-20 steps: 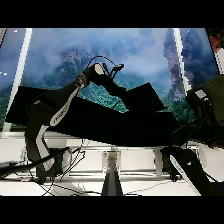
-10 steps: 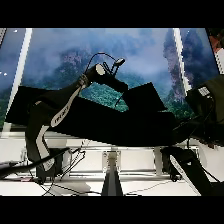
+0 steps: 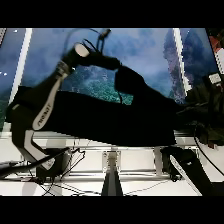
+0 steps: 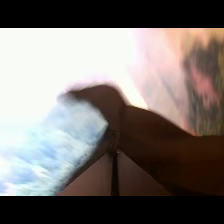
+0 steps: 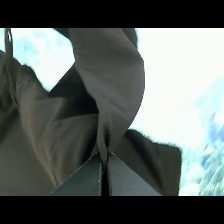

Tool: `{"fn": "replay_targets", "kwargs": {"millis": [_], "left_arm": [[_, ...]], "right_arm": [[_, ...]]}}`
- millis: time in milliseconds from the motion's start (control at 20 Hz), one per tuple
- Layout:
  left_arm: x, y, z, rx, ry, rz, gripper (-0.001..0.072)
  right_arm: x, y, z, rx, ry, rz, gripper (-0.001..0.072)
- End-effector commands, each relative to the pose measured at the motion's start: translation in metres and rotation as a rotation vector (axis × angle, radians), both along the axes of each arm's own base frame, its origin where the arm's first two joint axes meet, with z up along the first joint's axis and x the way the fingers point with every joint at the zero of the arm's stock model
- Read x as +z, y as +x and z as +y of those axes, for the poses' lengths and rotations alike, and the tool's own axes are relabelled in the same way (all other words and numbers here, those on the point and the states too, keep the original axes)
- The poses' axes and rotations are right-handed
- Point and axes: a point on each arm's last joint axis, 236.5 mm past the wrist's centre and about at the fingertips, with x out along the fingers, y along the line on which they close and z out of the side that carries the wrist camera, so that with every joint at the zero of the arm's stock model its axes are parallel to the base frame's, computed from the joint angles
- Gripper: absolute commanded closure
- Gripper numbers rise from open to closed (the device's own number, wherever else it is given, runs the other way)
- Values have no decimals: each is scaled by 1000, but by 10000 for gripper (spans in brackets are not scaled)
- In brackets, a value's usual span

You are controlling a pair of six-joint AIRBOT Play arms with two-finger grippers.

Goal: Fold the clothes and pants, and hang the long-sleeved shirts on hangers.

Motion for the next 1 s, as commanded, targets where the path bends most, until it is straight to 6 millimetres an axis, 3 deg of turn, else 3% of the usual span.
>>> {"fn": "replay_targets", "kwargs": {"millis": [0,150,300,500,650,700,750,800,950], "left_arm": [[68,20,45,87,-42,-115,698],[107,27,79,148,-60,-184,698],[135,33,117,210,-39,-250,698],[156,26,174,259,79,-312,698],[165,15,235,367,230,-314,698],[165,10,254,407,276,-295,698],[162,2,269,426,314,-265,698],[155,-4,279,426,350,-234,697],[125,-16,314,431,501,-149,698]], "right_arm": [[7,45,0,-22,-17,-101,693],[-2,93,13,-22,-5,-147,692],[-20,155,29,-22,13,-222,692],[-35,238,50,-24,65,-419,692],[-56,275,46,-61,93,-483,689],[-69,281,40,-75,83,-454,509],[-82,287,31,-93,73,-428,162],[-92,290,20,-115,60,-393,128],[-112,284,-30,-211,16,-243,129]]}}
